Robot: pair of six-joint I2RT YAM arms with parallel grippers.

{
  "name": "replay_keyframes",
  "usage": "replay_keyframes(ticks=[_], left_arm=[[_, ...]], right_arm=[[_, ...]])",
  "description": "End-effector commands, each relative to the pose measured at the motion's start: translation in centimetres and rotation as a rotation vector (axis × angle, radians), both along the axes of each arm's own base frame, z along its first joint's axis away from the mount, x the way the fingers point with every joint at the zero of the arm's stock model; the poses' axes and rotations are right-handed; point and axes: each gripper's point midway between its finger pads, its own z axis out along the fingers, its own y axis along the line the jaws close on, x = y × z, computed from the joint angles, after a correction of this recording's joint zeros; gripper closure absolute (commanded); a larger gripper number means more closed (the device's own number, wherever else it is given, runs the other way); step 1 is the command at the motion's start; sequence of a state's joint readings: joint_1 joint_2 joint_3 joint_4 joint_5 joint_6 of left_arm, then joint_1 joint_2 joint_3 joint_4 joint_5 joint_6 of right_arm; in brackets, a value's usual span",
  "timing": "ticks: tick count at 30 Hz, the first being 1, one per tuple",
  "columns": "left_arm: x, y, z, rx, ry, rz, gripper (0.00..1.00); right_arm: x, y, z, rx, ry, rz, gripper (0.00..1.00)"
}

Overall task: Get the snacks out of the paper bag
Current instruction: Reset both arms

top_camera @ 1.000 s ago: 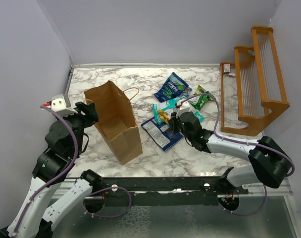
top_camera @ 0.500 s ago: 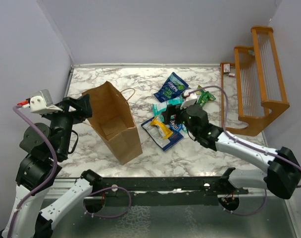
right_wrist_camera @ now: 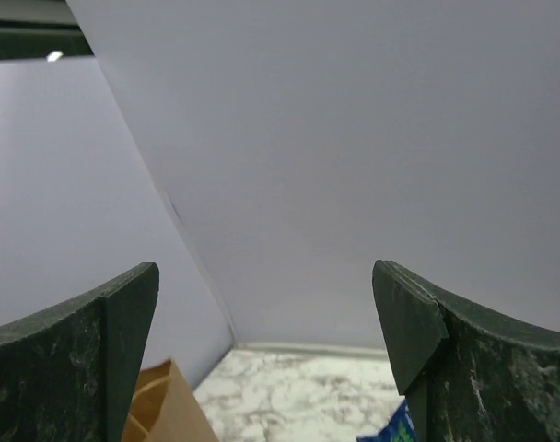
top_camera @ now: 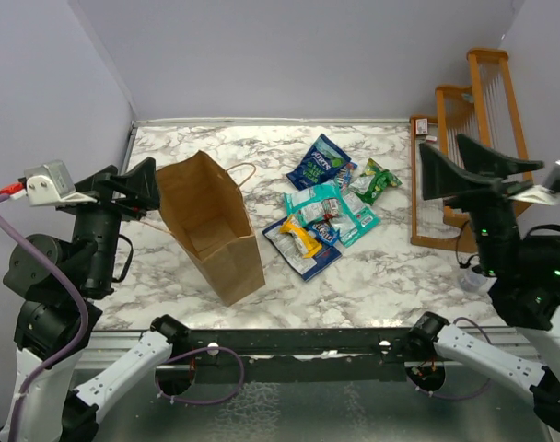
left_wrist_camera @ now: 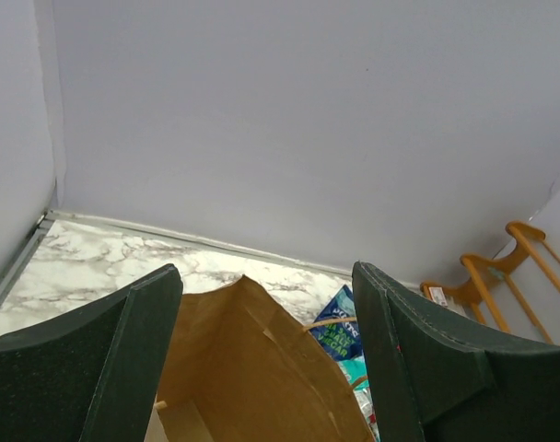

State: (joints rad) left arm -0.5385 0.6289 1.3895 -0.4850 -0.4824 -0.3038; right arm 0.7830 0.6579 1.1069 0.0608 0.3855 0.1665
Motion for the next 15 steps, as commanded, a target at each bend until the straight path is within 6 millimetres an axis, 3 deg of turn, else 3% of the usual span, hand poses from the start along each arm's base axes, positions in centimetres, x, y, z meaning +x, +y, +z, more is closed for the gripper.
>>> replay_keyframes(ticks=[1,3,15], left_arm=[[-0.4,-0.1,0.1,-0.020,-0.028,-0.018,0.23],[0.0,-0.4,-1.0,-0.014,-0.002,-0.019,0.23],[0.2,-0.5,-2.6,-0.037,0.030,-0.018,0.23]], right_arm=[[-1.0,-0.7,2.4,-0.061,-0.066,-0.020,0.01],[-1.2,-1.1,2.8,-0.062,-0.070,-0.028,0.01],[0.5,-1.5,1.2,-0.100,-0.008,-0.113,0.01]])
